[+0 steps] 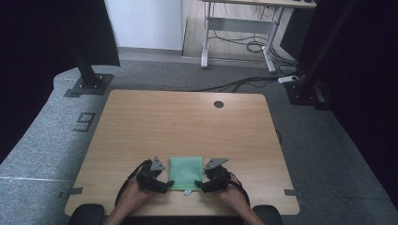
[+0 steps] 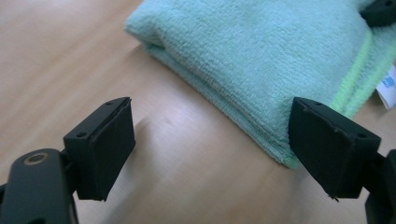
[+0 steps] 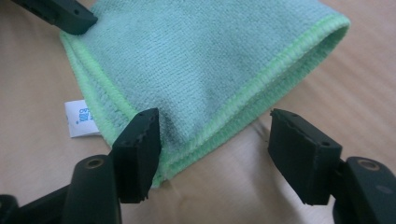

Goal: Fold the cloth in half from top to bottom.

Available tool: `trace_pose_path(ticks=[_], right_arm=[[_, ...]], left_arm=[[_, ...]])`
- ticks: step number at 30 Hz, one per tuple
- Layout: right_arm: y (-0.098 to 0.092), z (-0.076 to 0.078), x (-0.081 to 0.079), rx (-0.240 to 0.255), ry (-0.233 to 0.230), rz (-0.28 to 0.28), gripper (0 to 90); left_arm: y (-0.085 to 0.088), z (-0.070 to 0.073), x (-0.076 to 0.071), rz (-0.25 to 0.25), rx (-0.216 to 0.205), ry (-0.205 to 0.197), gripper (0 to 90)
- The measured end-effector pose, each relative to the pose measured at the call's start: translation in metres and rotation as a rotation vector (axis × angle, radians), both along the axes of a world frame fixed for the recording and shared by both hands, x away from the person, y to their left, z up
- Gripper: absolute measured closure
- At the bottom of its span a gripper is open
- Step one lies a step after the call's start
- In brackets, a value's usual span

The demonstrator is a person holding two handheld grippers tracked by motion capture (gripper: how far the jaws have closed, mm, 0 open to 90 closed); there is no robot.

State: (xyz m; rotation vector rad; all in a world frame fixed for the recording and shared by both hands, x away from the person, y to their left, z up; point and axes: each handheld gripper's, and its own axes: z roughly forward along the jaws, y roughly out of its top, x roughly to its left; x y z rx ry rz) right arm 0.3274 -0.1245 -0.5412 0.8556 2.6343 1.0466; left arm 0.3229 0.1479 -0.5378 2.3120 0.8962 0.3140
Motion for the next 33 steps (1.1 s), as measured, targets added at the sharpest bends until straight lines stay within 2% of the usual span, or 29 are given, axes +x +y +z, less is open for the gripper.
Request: trace_pose_path(ticks=[1, 3, 4, 5, 7, 8, 9, 11, 12, 13, 15, 18, 19, 21, 22, 23, 24, 25, 26, 27, 32, 33], right_arm=[[0.001, 0.0, 0.007, -0.001, -0.004, -0.013, 37.4], [0.001, 0.0, 0.012, 0.001, -0.002, -0.015, 39.2], [0.001, 0.001, 0.02, 0.006, 0.019, -0.022, 43.5], [0.001, 0.001, 0.02, 0.006, 0.019, -0.022, 43.5], [0.0, 0.004, 0.027, 0.007, 0.053, -0.027, 44.7], [-0.002, 0.006, 0.03, 0.018, 0.062, -0.035, 45.7], [-0.007, 0.012, 0.032, 0.049, 0.059, -0.054, 48.9], [-0.01, 0.015, 0.032, 0.06, 0.054, -0.058, 51.7], [-0.014, 0.021, 0.028, 0.073, 0.044, -0.058, 58.0], [-0.015, 0.023, 0.026, 0.077, 0.04, -0.049, 60.1], [-0.015, 0.024, 0.022, 0.079, 0.038, -0.043, 61.5], [-0.011, 0.023, 0.015, 0.067, 0.037, -0.016, 64.3], [-0.007, 0.017, 0.013, 0.029, 0.044, -0.004, 66.1], [-0.004, 0.014, 0.012, 0.011, 0.044, -0.005, 67.6], [-0.003, 0.011, 0.012, 0.0, 0.044, -0.004, 70.1], [-0.002, 0.008, 0.01, -0.005, 0.039, 0.001, 77.1], [-0.002, 0.008, 0.01, -0.005, 0.039, 0.001, 77.1], [-0.001, 0.009, 0.009, -0.007, 0.033, 0.003, 81.3], [-0.001, 0.01, 0.007, -0.024, 0.02, 0.01, 87.2], [0.0, 0.011, 0.005, -0.035, 0.002, 0.012, 89.1], [0.0, 0.016, 0.003, -0.042, -0.015, 0.018, 89.0], [0.001, 0.017, 0.002, -0.052, -0.027, 0.02, 83.5]], left_arm=[[0.0, -0.001, 0.01, 0.018, -0.008, -0.007, 15.5], [0.0, -0.001, 0.014, 0.026, -0.014, -0.009, 15.5], [0.0, -0.002, 0.019, 0.032, -0.02, -0.007, 15.5], [0.0, -0.003, 0.022, 0.037, -0.03, -0.002, 15.5], [0.0, -0.004, 0.026, 0.044, -0.047, 0.006, 15.5], [0.0, -0.005, 0.026, 0.046, -0.053, 0.008, 15.6], [0.001, -0.005, 0.025, 0.049, -0.058, 0.009, 16.0], [0.001, -0.005, 0.025, 0.052, -0.065, 0.009, 16.1], [0.001, -0.005, 0.025, 0.053, -0.066, 0.01, 16.2], [0.001, -0.005, 0.025, 0.053, -0.067, 0.01, 16.3], [0.001, -0.005, 0.024, 0.053, -0.068, 0.009, 16.3], [0.001, -0.005, 0.024, 0.056, -0.079, 0.014, 16.9], [0.002, -0.003, 0.022, 0.059, -0.09, 0.015, 16.9], [0.002, -0.002, 0.021, 0.058, -0.093, 0.014, 16.9], [0.003, -0.001, 0.02, 0.054, -0.097, 0.014, 16.9], [0.003, -0.001, 0.017, 0.049, -0.103, 0.016, 17.0], [0.003, -0.001, 0.017, 0.049, -0.103, 0.016, 17.0], [0.004, -0.001, 0.016, 0.049, -0.102, 0.017, 17.0], [0.005, -0.001, 0.016, 0.049, -0.102, 0.021, 17.1], [0.005, -0.002, 0.016, 0.051, -0.104, 0.023, 17.1], [0.005, -0.004, 0.017, 0.054, -0.11, 0.033, 17.1], [0.005, -0.004, 0.016, 0.054, -0.111, 0.029, 17.1]])
